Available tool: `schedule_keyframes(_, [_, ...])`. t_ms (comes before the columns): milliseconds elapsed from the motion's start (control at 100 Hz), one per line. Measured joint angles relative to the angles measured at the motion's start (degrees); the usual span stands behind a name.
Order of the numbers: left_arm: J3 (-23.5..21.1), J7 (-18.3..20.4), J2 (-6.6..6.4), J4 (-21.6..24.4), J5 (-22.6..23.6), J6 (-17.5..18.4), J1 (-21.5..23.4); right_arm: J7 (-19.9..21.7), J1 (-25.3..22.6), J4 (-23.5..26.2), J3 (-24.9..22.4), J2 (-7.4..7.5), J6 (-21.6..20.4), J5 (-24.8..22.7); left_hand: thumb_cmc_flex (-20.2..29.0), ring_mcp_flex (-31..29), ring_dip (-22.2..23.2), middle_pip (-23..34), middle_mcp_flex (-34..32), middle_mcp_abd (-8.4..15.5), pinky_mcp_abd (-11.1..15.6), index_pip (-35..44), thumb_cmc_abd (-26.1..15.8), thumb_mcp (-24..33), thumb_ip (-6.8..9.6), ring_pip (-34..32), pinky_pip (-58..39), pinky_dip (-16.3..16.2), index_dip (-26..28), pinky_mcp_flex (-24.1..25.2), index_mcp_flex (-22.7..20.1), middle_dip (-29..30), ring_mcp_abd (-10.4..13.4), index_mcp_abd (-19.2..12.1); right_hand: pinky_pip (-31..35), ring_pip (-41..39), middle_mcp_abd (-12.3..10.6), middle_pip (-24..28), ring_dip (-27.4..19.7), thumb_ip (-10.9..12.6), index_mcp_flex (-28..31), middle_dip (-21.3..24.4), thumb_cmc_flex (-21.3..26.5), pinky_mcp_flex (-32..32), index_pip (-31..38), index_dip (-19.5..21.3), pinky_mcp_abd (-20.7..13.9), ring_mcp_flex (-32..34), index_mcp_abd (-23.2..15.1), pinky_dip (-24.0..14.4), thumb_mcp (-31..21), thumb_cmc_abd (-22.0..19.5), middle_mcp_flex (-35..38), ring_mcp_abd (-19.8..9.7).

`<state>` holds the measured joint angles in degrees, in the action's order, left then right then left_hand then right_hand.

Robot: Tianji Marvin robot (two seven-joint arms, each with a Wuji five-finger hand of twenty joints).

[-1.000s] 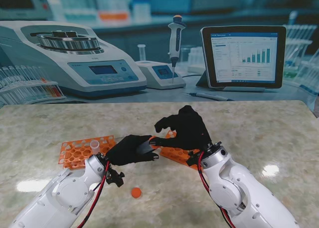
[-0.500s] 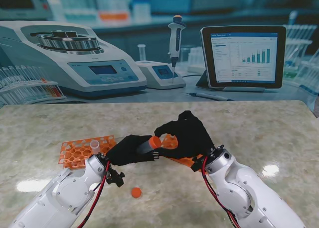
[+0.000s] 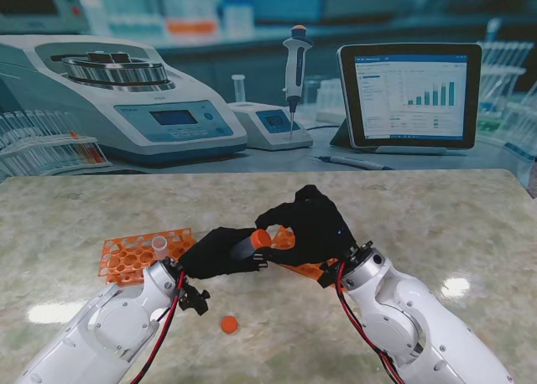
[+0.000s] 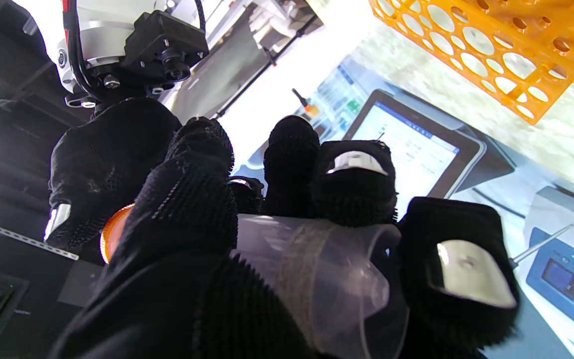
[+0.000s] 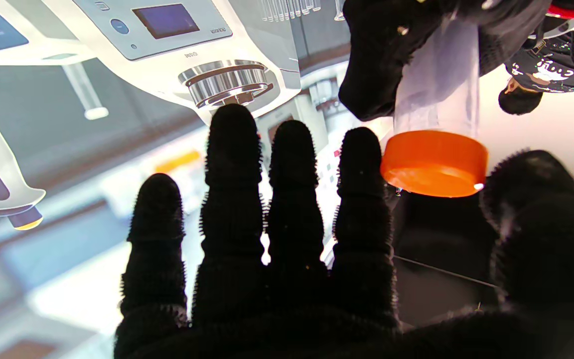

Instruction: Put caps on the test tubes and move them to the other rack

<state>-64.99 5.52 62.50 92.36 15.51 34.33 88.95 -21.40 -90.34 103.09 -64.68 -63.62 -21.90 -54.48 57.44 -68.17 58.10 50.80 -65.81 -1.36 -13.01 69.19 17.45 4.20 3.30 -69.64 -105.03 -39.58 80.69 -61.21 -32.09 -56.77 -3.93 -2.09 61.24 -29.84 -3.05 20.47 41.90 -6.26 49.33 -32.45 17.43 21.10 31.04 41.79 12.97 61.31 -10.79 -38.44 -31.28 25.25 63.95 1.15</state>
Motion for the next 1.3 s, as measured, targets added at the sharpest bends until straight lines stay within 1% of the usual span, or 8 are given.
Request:
schedule_keyframes(210, [0.0,-0.02,0.0,0.0,0.0,0.0,-0.01,0.09,0.52,-0.37,0.53,-0.04,0.05,0.38,0.0,0.0,0.0,0.0,0.0,0.0,0.0,0.0,0.0,0.0,0.0,0.0,0.0,0.0,0.0,0.0,0.0,0.0,0.0,0.0,0.0,-0.04,0.0,1.45,0.0,-0.55,1.06,-1.46,5.16,0.02,1.16,1.33,0.01,0.12,-0.24,-0.03,6.32,0.24,3.0,-0.09])
schedule_keyframes(240, [0.0,-0.02,0.0,-0.01,0.0,0.0,-0.01,-0.02,0.57,-0.42,0.6,-0.05,0.05,0.4,0.0,0.0,0.0,0.0,0.0,0.0,0.0,0.0,0.0,0.0,0.0,0.0,0.0,0.0,0.0,0.0,0.0,0.0,0.0,0.0,0.1,-1.07,0.0,1.5,0.0,-0.57,1.39,-1.5,7.09,0.05,1.29,1.08,0.01,1.06,-0.26,-0.03,9.96,-0.52,3.03,-0.14])
schedule_keyframes(340, [-0.08,-0.07,-0.02,-0.06,0.0,-0.01,-0.01,-0.42,0.71,-0.58,0.8,-0.07,0.05,0.41,0.0,0.0,0.0,0.0,0.0,0.0,0.0,0.0,0.0,0.0,0.0,0.0,0.0,0.0,0.0,0.0,0.0,0.0,0.0,0.0,0.44,-0.73,0.0,2.31,0.0,-0.59,0.59,-2.06,17.74,0.6,4.9,-3.0,0.01,1.98,-0.27,-0.03,30.65,-4.38,3.99,-0.33])
schedule_keyframes(430, [-0.1,-0.08,-0.04,-0.09,0.0,-0.01,-0.01,-0.69,0.8,-0.66,0.94,-0.08,0.1,0.38,0.0,0.0,0.0,0.0,0.0,0.0,0.0,0.0,0.0,0.0,0.0,0.0,-0.01,0.0,0.0,0.0,0.0,0.0,0.0,0.0,0.46,-1.03,-0.01,3.27,0.0,-0.59,0.52,-2.15,21.05,0.93,7.88,-6.1,0.01,2.62,-0.23,-0.03,36.23,-4.59,5.56,-0.43])
schedule_keyframes(480, [-0.1,-0.08,-0.04,-0.1,0.0,-0.01,-0.01,-0.76,0.86,-0.68,1.04,-0.08,0.16,0.34,0.0,0.0,0.0,0.0,0.0,0.0,0.0,0.0,0.0,0.0,0.0,0.0,-0.01,0.0,0.01,0.0,0.0,0.0,0.0,0.0,0.51,-1.03,-0.02,4.06,0.0,-0.59,0.49,-2.24,21.7,1.14,9.63,-8.09,0.01,2.62,-0.15,-0.03,37.36,-4.59,6.19,-0.44])
schedule_keyframes(660, [-0.09,-0.07,-0.06,-0.15,0.02,-0.03,0.0,-0.78,1.06,-0.84,1.26,-0.1,0.2,0.33,0.0,0.0,0.0,0.0,0.0,0.0,0.0,0.0,0.0,0.0,0.0,0.0,-0.01,0.0,0.01,0.0,0.0,0.0,0.0,0.0,0.99,-1.14,-0.02,3.48,0.0,-0.59,0.47,-2.66,22.24,1.22,11.16,-8.88,0.01,3.23,0.03,-0.03,38.01,-4.59,6.48,-0.46])
schedule_keyframes(1130, [-0.08,-0.05,-0.1,-0.19,-0.01,0.02,-0.01,-1.53,1.58,-1.11,2.09,-0.12,0.61,0.04,0.0,0.0,0.0,0.0,0.0,0.0,0.0,0.0,0.0,0.0,0.0,0.0,-0.01,0.01,0.01,0.0,0.0,0.0,0.0,0.0,2.16,-2.17,-0.46,6.69,0.09,-0.59,0.56,-4.0,22.77,2.9,14.02,-9.03,0.01,6.21,0.38,-0.04,39.39,-4.59,9.76,-0.59])
schedule_keyframes(1300, [-0.11,-0.05,-0.11,-0.21,-0.01,0.05,0.02,-2.35,2.0,-1.34,2.7,-0.13,1.06,-0.32,0.0,0.0,0.0,0.0,0.0,0.0,0.0,0.0,0.0,0.0,0.0,0.0,-0.01,0.01,0.01,0.0,0.0,0.0,0.0,0.0,2.9,-3.98,-0.82,8.56,0.14,-0.59,3.45,-5.06,22.39,3.85,14.06,-7.34,-0.24,6.95,0.66,-0.03,40.28,-4.47,12.26,-0.7])
